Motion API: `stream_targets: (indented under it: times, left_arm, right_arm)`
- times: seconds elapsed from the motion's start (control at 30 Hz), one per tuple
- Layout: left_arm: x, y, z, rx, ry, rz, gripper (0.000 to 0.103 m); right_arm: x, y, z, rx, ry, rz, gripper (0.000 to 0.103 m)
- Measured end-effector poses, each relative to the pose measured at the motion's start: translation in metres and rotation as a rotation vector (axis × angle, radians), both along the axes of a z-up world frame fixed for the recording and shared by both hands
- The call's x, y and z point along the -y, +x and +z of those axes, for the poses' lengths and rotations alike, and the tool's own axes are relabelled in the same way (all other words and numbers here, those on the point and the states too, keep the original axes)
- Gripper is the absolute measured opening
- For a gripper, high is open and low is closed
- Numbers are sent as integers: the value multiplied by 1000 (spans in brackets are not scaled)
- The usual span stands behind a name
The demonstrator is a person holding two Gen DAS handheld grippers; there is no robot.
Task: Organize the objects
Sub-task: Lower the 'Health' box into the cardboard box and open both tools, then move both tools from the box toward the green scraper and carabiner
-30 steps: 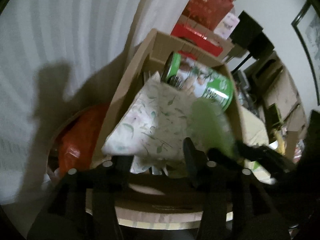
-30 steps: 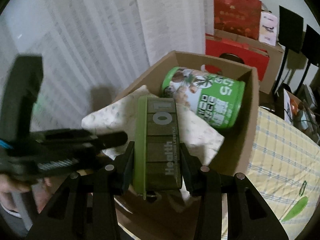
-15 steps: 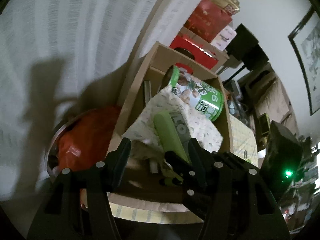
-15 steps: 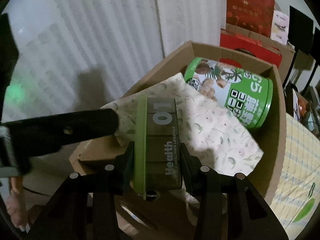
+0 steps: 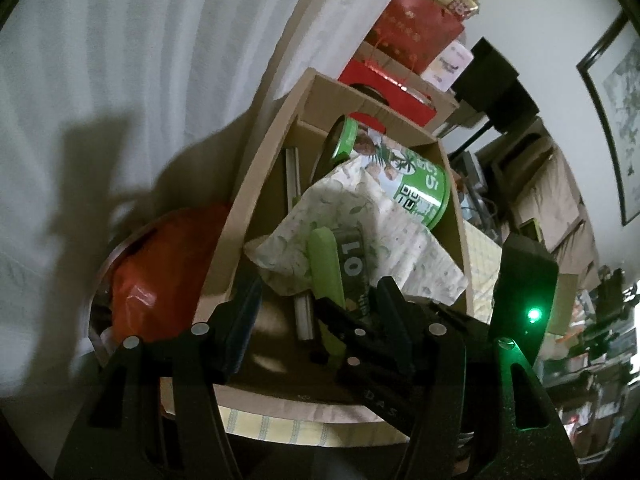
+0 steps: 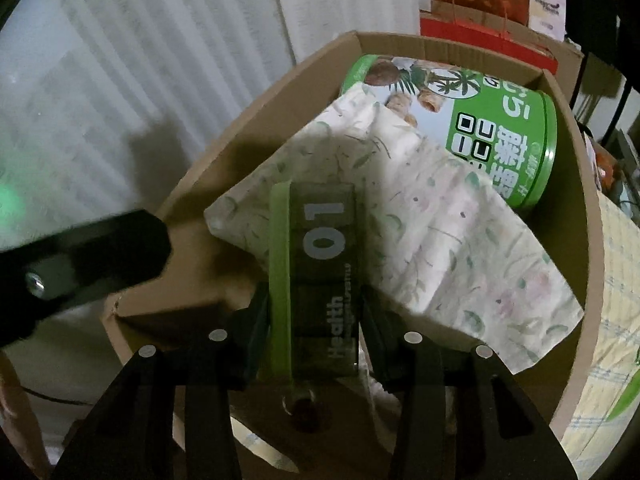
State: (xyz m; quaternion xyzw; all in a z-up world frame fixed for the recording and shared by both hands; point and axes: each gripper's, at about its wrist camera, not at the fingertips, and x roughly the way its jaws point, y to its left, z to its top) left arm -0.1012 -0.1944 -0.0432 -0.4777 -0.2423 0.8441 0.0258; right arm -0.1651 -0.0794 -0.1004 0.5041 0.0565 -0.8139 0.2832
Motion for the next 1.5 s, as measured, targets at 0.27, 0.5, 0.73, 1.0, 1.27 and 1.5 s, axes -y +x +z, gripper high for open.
stream_targets:
  times: [0.27,0.5,0.73,1.0,1.27,1.5]
  left_arm:
    - [-6,2,5,-20,-8,-4,63]
    - [-20,4,17,-48,-46,-35,71]
    - [-46,8,29,-93,-101,-78,86]
    - [-86,4,41,-117,-130,-152,95]
    - [-131,3,43,-123,-145,-228,96]
    - [-163,2,45,-139,-163,-272,100]
  right_arm:
    - [-13,10,12,-26,5,13,50]
    - [-37,23,41,-91,-26,3,55]
    - [-82,37,76,-192,-32,-73,63]
    - [-133,43,86,-239,39,-156,63]
    - [-185,49,96,-246,28,-244,63]
    - [-225,53,103,-259,33,-319,69]
